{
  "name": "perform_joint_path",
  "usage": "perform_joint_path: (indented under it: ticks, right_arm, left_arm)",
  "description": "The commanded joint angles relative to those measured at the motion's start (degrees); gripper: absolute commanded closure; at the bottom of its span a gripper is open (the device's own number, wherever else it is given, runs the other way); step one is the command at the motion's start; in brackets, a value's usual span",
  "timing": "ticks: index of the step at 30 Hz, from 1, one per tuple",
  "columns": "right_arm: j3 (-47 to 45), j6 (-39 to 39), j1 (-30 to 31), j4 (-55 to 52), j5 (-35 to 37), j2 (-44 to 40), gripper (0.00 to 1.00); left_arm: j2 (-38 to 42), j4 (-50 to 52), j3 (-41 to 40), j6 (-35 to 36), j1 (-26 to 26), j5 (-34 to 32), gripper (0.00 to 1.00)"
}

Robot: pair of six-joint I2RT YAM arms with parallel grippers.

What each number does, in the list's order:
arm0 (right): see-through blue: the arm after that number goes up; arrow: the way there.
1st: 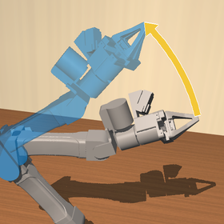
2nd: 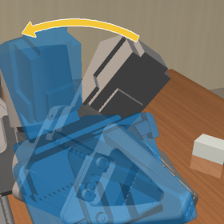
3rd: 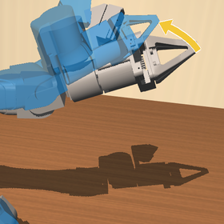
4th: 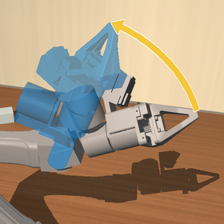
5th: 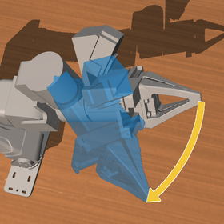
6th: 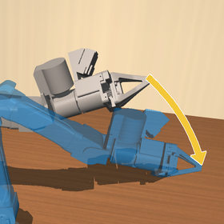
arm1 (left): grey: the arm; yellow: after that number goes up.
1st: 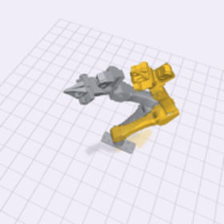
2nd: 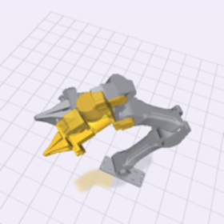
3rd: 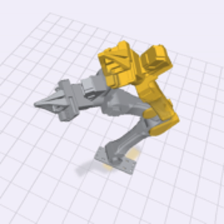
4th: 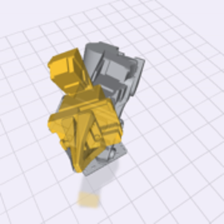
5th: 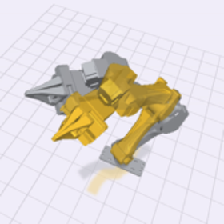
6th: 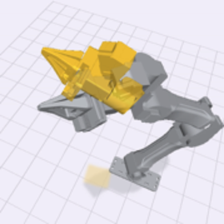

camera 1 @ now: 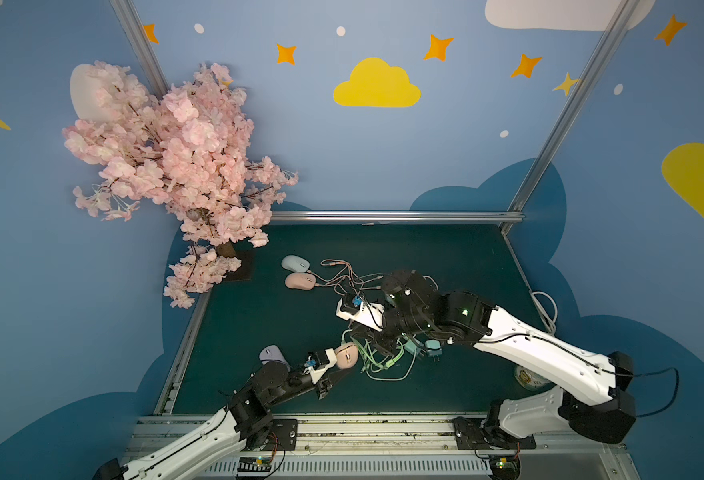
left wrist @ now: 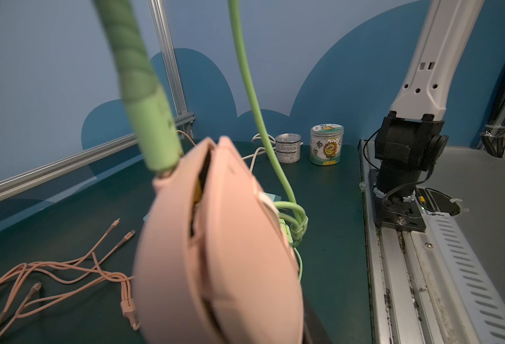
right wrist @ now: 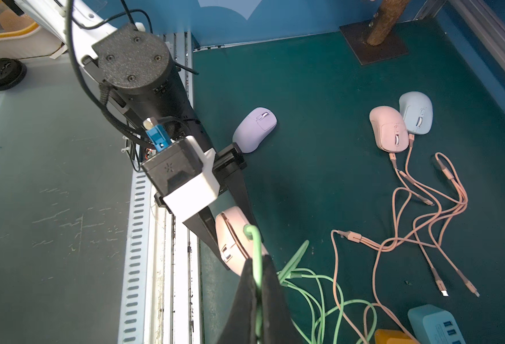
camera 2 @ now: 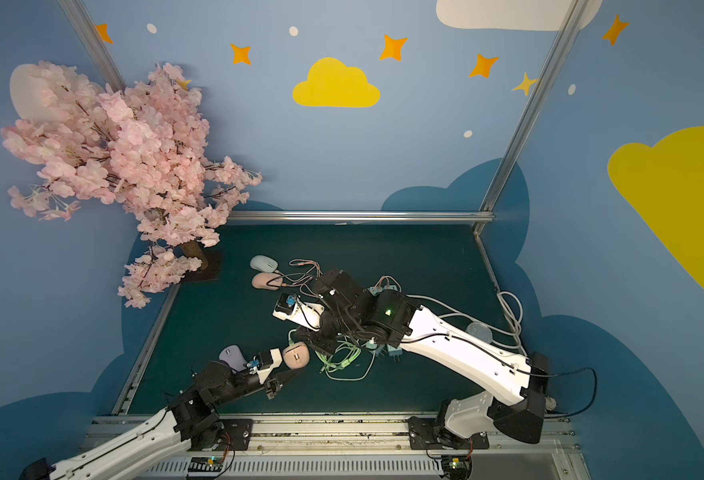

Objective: Unplug the wireless mouse
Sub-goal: Pick up the mouse from the center of the board.

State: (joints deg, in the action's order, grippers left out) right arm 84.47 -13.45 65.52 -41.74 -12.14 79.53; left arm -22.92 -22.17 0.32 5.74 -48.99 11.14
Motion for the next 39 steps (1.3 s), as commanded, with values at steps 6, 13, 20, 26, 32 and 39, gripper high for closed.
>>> perform_joint_path:
  ticks: [6,13,20,26,32,39]
  right_arm:
    - [-1.6,2.4,0.0,0.9,12.3,-0.6,0.47]
    - [-3.4,7.3,0.1,2.2,5.3,-1.6,0.56]
    - [-3.3,10.6,-0.4,4.5,-10.3,0.8,0.58]
    - [1.0,13.9,-3.0,3.9,-8.4,6.6,0.58]
    - [4.1,14.5,-5.4,3.6,-7.8,12.0,0.59]
    - [6.3,14.4,-6.7,4.4,-10.9,14.4,0.62]
  left_arm:
    - [3.0,5.8,2.0,-3.1,-0.1,-10.7,0.64]
    - [4.5,10.0,2.8,-4.6,0.0,-17.5,0.66]
    - [2.8,9.3,3.3,-4.5,0.3,-16.3,0.66]
    - [3.0,9.2,3.2,-4.3,0.2,-15.6,0.66]
    - [3.1,9.4,3.0,-4.3,0.3,-14.8,0.66]
    - [3.0,9.0,2.9,-4.1,0.3,-14.7,0.67]
